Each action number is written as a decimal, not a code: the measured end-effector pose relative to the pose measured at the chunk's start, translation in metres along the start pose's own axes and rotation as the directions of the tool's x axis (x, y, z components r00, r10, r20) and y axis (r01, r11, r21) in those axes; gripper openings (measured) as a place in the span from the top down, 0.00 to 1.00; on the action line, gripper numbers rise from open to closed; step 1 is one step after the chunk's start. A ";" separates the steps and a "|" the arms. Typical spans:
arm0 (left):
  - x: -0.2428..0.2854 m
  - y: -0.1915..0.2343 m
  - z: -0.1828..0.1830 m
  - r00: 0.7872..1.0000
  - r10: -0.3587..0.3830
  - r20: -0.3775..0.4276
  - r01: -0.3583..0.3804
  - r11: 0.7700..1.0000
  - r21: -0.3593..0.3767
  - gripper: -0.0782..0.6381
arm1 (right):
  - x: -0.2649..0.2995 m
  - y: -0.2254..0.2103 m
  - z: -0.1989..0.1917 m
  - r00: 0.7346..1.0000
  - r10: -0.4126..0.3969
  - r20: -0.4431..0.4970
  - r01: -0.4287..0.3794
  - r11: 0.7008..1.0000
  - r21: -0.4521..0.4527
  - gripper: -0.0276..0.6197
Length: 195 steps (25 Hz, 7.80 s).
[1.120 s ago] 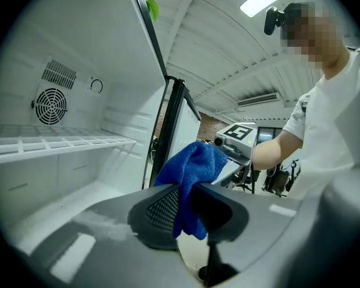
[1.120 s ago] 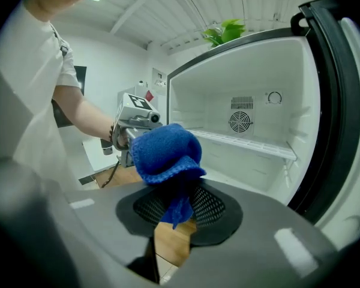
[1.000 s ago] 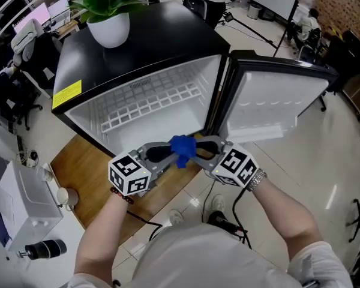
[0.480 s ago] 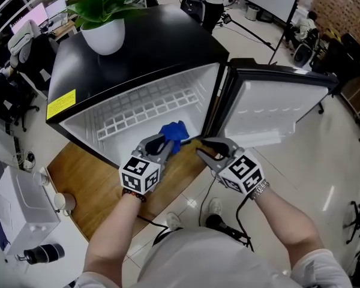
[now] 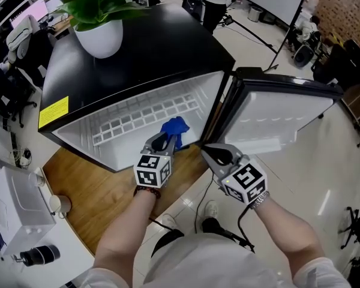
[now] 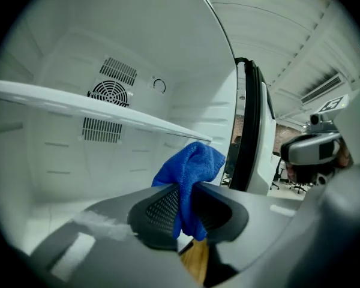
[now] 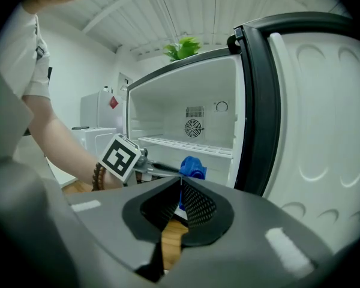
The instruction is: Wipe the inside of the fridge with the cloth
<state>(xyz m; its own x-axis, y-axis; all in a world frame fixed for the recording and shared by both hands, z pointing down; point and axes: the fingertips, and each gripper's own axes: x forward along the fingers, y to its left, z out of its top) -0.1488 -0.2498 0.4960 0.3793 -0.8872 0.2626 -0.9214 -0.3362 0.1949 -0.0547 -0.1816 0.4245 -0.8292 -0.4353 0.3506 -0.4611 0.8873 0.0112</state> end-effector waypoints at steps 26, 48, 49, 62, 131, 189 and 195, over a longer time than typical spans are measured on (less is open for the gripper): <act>0.107 0.067 -0.007 0.965 0.258 0.052 -0.240 0.943 -0.232 0.79 | -0.005 -0.008 -0.004 0.992 0.126 -0.019 -0.127 0.991 -0.041 0.95; 0.127 0.028 -0.006 0.992 0.102 0.071 -0.087 0.979 -0.187 0.79 | -0.006 -0.014 -0.014 0.985 0.172 -0.016 -0.173 0.985 -0.024 0.95; 0.125 0.026 -0.006 0.993 0.097 0.070 -0.083 0.980 -0.182 0.79 | -0.007 -0.013 -0.015 0.985 0.171 -0.014 -0.171 0.985 -0.021 0.95; 0.098 -0.014 -0.014 0.998 0.037 0.058 -0.027 0.987 -0.161 0.79 | -0.015 -0.004 -0.008 0.988 0.155 0.015 -0.155 0.988 -0.021 0.95; -0.093 -0.233 0.075 0.687 -0.727 -0.015 0.725 0.686 -0.052 0.79 | -0.115 0.011 0.027 0.860 0.509 -0.005 -0.509 0.860 -0.006 0.64; 0.066 -0.166 -0.035 0.954 0.219 -0.202 -0.217 0.976 0.032 0.70 | -0.124 -0.112 0.119 0.916 -0.335 0.223 0.339 0.941 0.018 0.83; 0.069 -0.168 -0.036 0.955 0.209 -0.211 -0.207 0.978 0.035 0.77 | -0.135 -0.126 0.113 0.900 -0.375 0.224 0.379 0.925 0.027 0.84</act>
<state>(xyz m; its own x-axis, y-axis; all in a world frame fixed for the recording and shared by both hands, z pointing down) 0.0358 -0.2433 0.5159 0.1871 -0.8511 0.4906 -0.9823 -0.1566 0.1030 0.0796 -0.2522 0.2704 -0.6437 -0.7585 0.1014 -0.7493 0.6516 0.1182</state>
